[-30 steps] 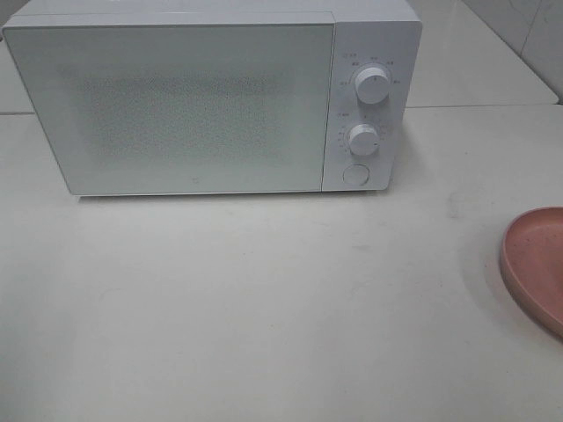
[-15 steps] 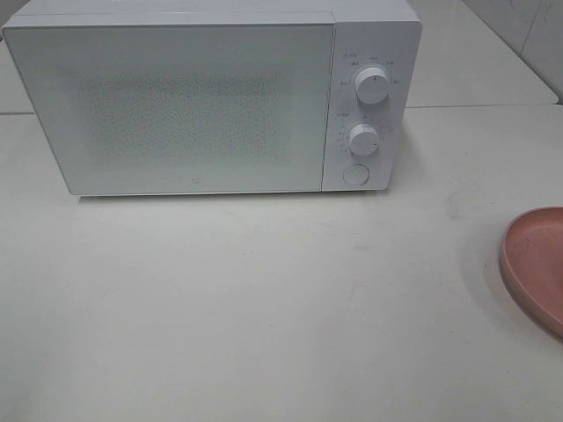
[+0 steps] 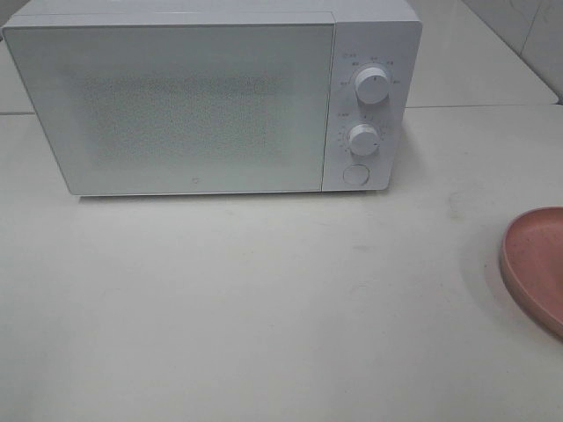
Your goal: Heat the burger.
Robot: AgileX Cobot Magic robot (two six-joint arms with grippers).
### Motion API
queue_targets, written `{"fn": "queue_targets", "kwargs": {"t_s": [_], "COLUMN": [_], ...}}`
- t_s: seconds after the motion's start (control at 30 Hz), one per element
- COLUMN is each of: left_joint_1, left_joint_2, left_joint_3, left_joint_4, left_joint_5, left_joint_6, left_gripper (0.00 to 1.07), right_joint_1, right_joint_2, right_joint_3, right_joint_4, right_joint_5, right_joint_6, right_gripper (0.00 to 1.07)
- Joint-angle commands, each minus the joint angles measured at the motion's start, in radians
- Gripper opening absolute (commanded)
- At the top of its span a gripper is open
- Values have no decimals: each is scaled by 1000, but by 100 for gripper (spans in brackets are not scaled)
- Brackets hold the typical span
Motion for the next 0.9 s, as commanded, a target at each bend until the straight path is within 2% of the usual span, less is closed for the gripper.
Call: {"fn": "queue_targets", "kwargs": {"t_s": [0.03, 0.9], "left_joint_1": [1, 1], "left_joint_2": [-25, -25], "left_joint_3": [0, 0], "left_joint_4": [-8, -8], "left_joint_5": [-13, -13], "left_joint_6": [-7, -7], "left_gripper": [98, 98], "right_joint_1": [-1, -1], "right_joint_2": [-27, -27], "right_joint_3": [3, 3], "right_joint_4": [-2, -2], "right_joint_5": [-13, -13], "right_joint_6": [-4, -4], "right_gripper": [75, 75]}}
